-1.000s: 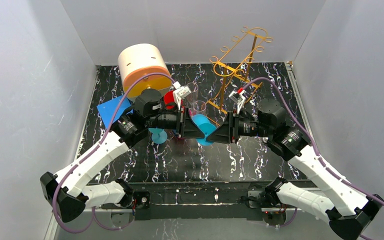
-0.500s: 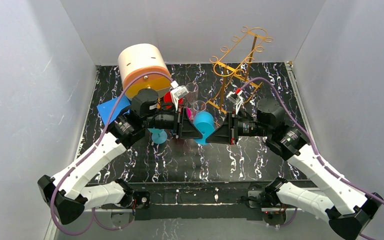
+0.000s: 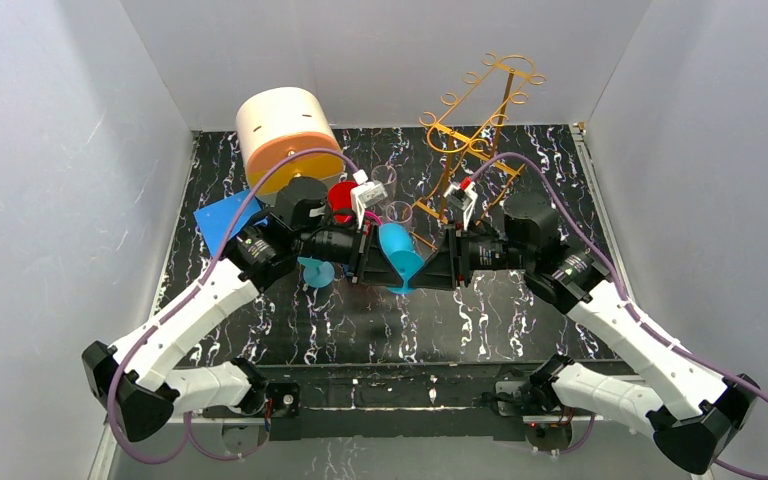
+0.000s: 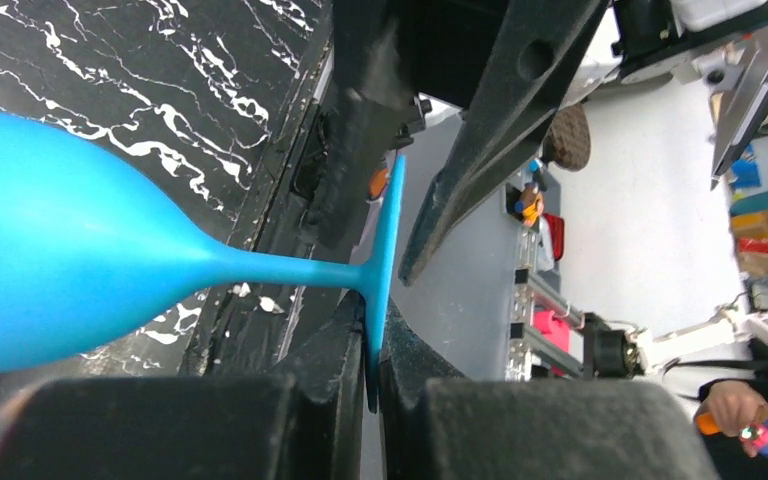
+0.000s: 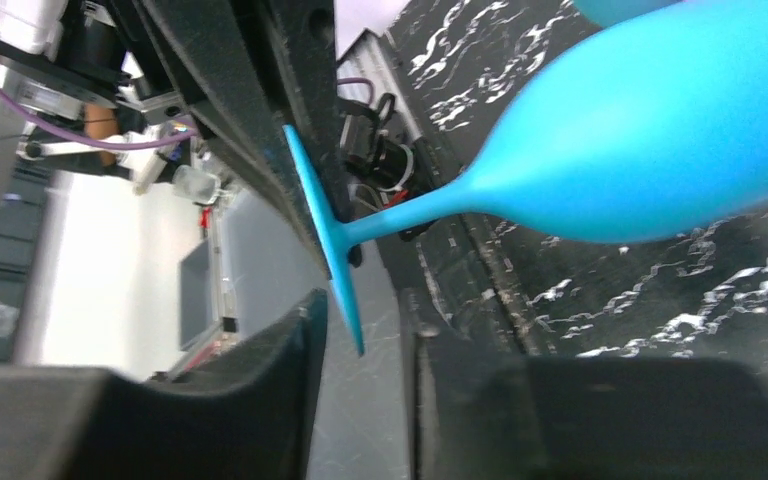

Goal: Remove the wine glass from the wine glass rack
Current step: Place the wine glass at the center of the board.

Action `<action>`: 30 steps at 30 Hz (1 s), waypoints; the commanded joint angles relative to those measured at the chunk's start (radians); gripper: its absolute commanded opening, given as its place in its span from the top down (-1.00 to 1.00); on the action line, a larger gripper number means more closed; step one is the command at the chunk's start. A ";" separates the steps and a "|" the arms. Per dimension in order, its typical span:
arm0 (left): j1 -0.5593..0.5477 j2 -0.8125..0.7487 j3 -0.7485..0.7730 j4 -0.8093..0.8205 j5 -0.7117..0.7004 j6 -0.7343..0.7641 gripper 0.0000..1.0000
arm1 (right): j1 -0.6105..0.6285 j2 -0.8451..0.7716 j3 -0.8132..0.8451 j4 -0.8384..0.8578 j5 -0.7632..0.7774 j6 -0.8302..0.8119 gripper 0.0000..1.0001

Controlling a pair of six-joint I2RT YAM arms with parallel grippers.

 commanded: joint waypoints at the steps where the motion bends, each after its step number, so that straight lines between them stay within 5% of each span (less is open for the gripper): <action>1: -0.005 -0.053 0.013 -0.052 0.032 0.078 1.00 | 0.002 -0.023 0.063 0.003 0.080 -0.041 -0.07; 9: -0.006 -0.099 -0.020 -0.054 0.021 0.154 1.00 | 0.002 0.044 0.225 -0.100 0.308 -0.036 -0.54; 15: -0.004 -0.158 -0.061 -0.055 0.061 0.230 1.00 | 0.000 0.113 0.317 -0.250 0.684 0.047 -0.58; 22: -0.005 -0.221 -0.111 -0.052 0.142 0.313 1.00 | -0.059 0.159 0.288 -0.138 0.452 0.072 -0.62; 30: -0.004 -0.256 -0.121 -0.053 0.257 0.359 1.00 | -0.308 0.140 0.166 0.032 0.031 0.182 -0.63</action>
